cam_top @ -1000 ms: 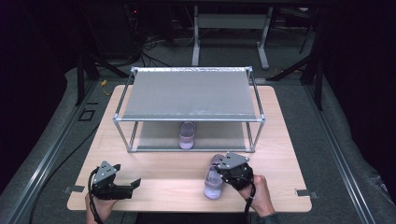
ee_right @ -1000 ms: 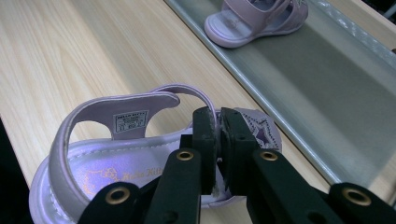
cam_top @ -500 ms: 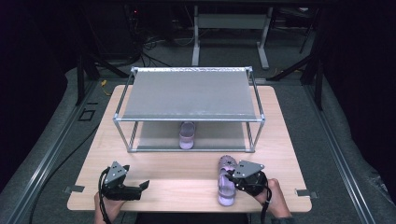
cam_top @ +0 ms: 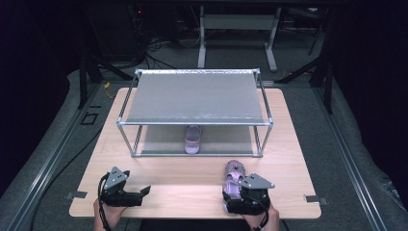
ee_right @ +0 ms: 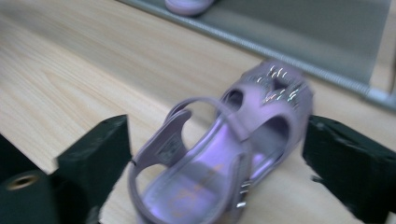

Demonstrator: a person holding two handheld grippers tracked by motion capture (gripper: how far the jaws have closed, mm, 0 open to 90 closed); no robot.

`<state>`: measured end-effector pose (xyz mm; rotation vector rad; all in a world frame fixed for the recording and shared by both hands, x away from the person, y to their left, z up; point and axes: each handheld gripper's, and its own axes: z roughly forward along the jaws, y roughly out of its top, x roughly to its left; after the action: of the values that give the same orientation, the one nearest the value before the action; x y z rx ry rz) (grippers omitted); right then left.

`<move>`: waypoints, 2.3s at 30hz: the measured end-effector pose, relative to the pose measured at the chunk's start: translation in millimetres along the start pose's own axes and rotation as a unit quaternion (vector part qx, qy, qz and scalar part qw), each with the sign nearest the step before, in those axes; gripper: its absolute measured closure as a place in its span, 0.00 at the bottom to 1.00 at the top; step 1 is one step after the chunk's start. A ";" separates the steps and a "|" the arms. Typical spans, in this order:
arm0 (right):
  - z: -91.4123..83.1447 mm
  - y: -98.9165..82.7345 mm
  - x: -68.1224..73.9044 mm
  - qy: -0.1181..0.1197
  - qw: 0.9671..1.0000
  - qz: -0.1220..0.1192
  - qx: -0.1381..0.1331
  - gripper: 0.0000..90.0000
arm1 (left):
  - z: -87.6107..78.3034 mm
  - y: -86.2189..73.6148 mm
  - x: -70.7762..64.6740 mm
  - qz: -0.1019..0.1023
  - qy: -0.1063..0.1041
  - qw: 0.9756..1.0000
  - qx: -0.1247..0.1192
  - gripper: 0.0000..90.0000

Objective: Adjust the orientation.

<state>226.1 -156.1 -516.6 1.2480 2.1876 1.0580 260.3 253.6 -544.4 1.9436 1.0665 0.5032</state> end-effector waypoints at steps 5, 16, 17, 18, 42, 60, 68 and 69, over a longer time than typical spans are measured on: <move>13.4 -16.7 17.7 -0.053 0.998 0.016 0.008 0.12 | -1.3 2.9 -1.5 0.000 -0.001 1.000 -0.002 0.00; -1.7 -33.8 -1.3 -0.067 0.998 -0.009 0.019 0.15 | -0.1 3.1 -2.9 -0.004 -0.006 1.000 -0.002 0.00; -2.8 -34.6 -2.6 -0.075 0.997 -0.013 0.017 0.16 | -0.1 3.3 -2.9 -0.003 -0.005 1.000 -0.002 0.00; -3.2 -35.5 -4.8 -0.079 0.997 -0.014 0.021 0.16 | -0.1 3.5 -2.9 -0.002 -0.004 1.000 -0.004 0.00; 20.2 -62.6 -14.8 -0.037 0.996 0.063 -0.042 0.29 | 0.2 2.8 -2.4 -0.003 -0.003 1.000 -0.003 0.00; 15.8 -65.5 -14.5 -0.049 0.996 0.045 -0.065 0.41 | -6.0 8.1 0.3 0.001 0.003 1.000 -0.009 0.01; 12.9 -61.9 -14.8 -0.049 0.995 0.037 -0.073 0.42 | -7.3 9.7 2.2 -0.001 0.008 1.000 -0.013 0.01; 11.7 -61.8 -14.5 -0.048 0.995 0.038 -0.077 0.42 | -7.3 9.7 1.8 0.000 0.009 1.000 -0.013 0.01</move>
<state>207.6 -183.0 -572.3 1.2935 1.9606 1.1491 261.2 255.9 -532.4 1.9193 1.0654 0.5329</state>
